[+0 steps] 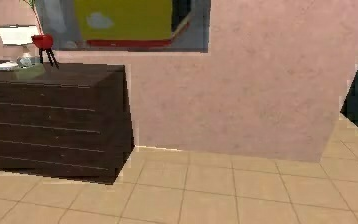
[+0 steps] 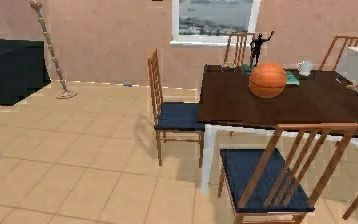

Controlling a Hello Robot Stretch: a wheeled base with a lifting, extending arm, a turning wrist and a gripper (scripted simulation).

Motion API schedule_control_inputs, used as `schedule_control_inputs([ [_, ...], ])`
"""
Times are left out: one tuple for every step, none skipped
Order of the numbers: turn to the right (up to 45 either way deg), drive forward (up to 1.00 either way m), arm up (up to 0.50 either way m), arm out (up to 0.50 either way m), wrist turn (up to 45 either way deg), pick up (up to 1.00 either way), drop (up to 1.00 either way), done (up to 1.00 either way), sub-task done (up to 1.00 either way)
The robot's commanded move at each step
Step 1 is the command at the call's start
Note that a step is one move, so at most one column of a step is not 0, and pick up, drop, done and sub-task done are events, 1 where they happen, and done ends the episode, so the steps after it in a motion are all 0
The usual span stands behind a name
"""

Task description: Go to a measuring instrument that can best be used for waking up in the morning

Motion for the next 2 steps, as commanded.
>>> schedule_control_inputs([
  [-24.0, 0.00, 0.00, 0.00, 0.0, 0.00, 0.00, 0.00, 0.00],
  [0.0, 0.55, 0.00, 0.00, 0.0, 0.00, 0.00, 0.00, 0.00],
])
